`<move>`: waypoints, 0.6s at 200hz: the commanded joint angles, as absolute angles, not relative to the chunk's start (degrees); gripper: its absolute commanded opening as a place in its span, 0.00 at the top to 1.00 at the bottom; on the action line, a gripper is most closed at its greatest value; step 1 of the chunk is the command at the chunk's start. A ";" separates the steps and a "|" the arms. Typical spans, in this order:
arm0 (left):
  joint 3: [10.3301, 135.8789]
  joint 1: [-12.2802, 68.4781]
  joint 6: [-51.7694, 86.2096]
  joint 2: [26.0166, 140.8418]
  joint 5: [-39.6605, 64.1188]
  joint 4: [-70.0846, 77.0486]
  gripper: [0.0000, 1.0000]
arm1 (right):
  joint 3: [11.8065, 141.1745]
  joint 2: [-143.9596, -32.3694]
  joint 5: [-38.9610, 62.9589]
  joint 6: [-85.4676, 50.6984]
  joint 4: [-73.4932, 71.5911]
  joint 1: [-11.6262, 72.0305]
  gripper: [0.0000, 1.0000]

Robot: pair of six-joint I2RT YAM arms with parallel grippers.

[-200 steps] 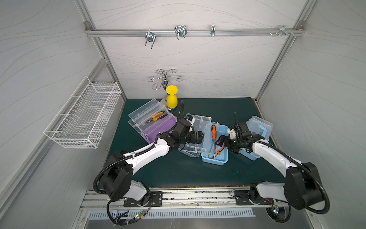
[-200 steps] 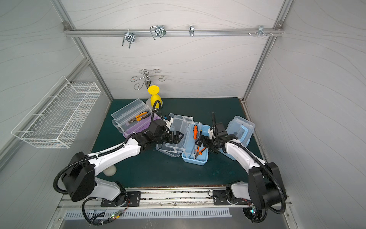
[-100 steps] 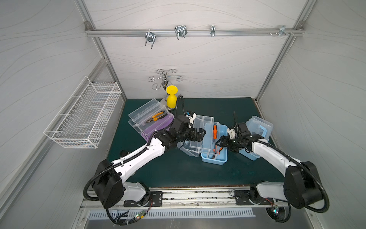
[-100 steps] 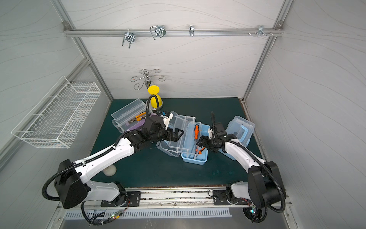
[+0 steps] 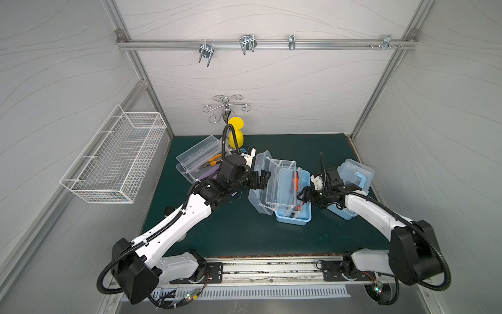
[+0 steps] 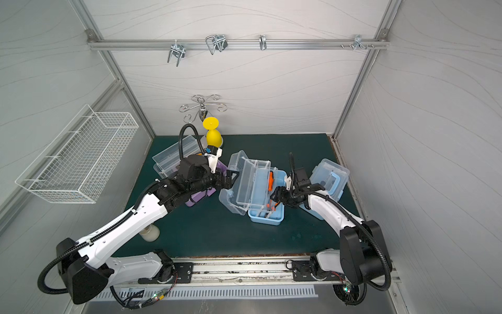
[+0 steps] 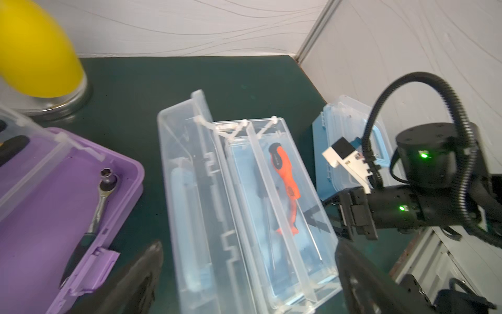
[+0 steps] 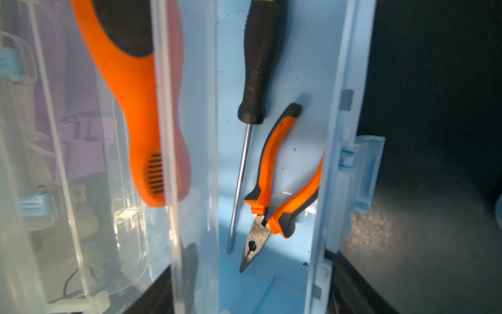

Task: Close toolboxes
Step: Close the toolbox lid.

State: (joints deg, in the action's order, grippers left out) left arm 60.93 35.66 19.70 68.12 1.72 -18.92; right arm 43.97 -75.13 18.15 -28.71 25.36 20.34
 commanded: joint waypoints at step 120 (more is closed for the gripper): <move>55.73 33.30 23.34 71.64 7.40 -12.20 0.01 | 49.32 -85.26 20.09 -24.08 20.78 29.61 0.43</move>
State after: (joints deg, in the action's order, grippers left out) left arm 56.01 33.39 22.61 71.83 6.83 -14.81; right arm 47.75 -82.65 19.94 -25.23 22.68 26.92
